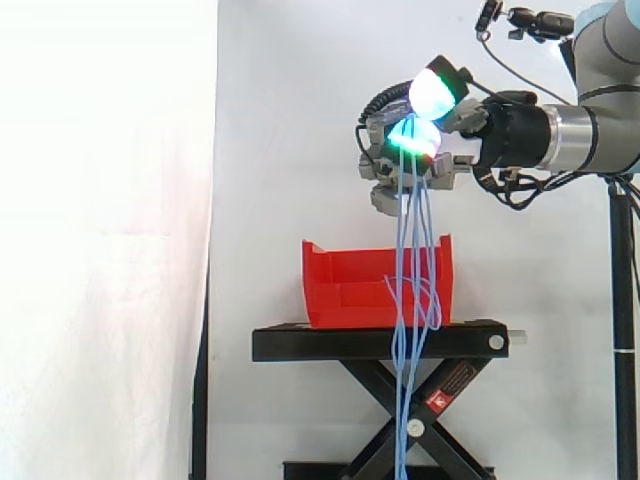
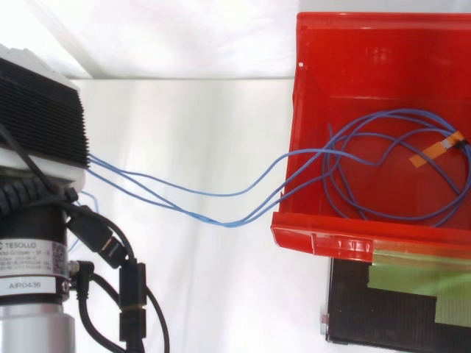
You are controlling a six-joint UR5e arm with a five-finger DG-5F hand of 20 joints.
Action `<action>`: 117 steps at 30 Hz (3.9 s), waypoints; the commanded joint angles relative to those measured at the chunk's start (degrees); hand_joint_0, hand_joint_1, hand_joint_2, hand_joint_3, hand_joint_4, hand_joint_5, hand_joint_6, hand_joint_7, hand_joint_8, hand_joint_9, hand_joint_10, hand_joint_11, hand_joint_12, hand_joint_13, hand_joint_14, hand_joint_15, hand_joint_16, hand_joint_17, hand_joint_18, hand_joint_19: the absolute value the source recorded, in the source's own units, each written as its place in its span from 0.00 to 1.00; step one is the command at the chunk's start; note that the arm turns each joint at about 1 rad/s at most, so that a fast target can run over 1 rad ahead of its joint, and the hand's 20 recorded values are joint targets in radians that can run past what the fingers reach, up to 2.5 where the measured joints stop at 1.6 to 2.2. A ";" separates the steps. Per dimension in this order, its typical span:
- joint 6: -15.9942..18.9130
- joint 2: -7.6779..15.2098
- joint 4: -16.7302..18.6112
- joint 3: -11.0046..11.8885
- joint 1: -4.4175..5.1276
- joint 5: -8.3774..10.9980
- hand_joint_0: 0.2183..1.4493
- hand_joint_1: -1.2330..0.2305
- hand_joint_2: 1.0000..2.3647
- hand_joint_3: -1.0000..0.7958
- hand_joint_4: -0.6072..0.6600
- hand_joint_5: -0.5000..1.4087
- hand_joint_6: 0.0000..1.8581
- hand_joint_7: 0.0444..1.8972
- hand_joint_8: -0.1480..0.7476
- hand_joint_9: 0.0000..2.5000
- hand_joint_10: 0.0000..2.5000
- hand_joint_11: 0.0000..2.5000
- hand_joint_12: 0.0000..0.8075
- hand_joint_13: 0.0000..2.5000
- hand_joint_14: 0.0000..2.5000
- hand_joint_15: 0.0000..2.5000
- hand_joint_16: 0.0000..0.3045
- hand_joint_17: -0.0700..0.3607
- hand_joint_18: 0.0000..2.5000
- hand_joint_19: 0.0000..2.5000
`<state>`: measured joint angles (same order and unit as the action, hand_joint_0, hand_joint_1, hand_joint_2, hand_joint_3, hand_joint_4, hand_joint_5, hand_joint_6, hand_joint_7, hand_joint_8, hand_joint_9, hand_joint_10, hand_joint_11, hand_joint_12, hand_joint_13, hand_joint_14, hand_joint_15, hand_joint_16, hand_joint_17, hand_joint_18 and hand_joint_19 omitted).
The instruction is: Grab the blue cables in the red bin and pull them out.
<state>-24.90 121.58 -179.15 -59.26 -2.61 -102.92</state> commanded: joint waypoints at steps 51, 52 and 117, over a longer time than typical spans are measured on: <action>0.08 -0.03 0.02 0.02 -0.02 0.00 0.53 0.28 0.00 0.00 0.68 0.77 0.02 0.45 0.46 0.46 0.00 0.72 0.42 0.44 0.70 0.51 0.13 0.38 0.32 0.43; 0.08 0.06 0.02 0.02 -0.02 0.00 0.53 0.28 0.00 0.00 0.68 0.76 0.02 0.45 0.46 0.46 0.00 0.71 0.42 0.44 0.69 0.50 0.13 0.38 0.32 0.43; 0.16 -0.03 0.20 0.02 -0.73 -0.36 0.61 0.10 0.00 0.00 0.67 0.49 0.65 0.21 0.47 0.35 0.11 0.67 0.43 0.39 0.66 0.51 0.15 0.40 0.29 0.42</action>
<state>-24.74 121.59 -178.95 -59.24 -3.27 -103.27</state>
